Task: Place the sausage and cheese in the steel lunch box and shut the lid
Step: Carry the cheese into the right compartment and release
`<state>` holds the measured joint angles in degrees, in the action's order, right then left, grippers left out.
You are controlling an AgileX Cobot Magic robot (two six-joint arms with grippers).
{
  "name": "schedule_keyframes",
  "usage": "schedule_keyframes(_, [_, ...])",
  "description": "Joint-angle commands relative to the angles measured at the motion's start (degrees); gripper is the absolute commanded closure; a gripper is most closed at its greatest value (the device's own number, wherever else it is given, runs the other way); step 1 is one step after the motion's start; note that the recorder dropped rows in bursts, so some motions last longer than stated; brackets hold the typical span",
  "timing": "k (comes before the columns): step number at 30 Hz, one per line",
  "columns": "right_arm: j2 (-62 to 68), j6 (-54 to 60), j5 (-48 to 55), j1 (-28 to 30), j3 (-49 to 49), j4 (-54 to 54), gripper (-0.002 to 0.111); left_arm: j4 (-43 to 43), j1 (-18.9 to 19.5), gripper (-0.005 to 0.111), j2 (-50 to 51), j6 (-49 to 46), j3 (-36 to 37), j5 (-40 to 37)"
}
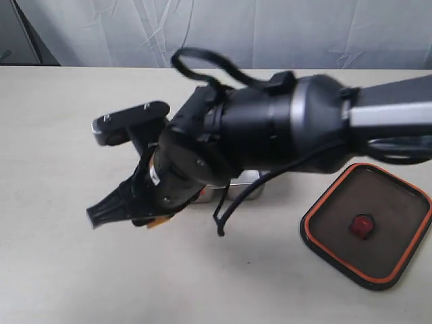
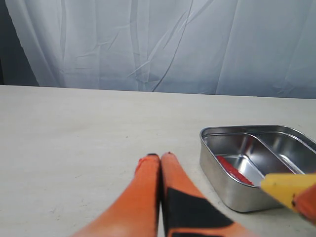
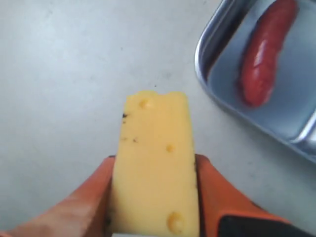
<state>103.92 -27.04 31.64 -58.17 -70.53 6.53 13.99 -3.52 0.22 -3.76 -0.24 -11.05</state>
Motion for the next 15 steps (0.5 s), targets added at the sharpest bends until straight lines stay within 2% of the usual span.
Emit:
schedule_keyframes(1, [-4.1, -1.2, 4.2, 5.0, 0.0, 7.3, 0.109, -0.1, 0.0, 0.107, -0.2, 0.1, 0.2, 0.6])
schedule_keyframes(5, [-3.9, -3.2, 5.4, 12.1, 0.0, 12.0, 0.109, -0.1, 0.0, 0.107, -0.2, 0.1, 0.2, 0.6])
schedule_keyframes(11, [-0.9, -4.7, 3.6, 18.9, 0.0, 18.5, 0.109, -0.1, 0.0, 0.107, -0.2, 0.1, 0.2, 0.6])
schedule_keyframes(13, [1.6, -8.8, 0.4, 22.1, 0.0, 17.1, 0.109, -0.1, 0.0, 0.107, -0.2, 0.1, 0.2, 0.6])
schedule_keyframes(15, [3.9, -6.2, -1.1, 22.8, 0.0, 14.4, 0.109, -0.1, 0.0, 0.107, -0.2, 0.1, 0.2, 0.6])
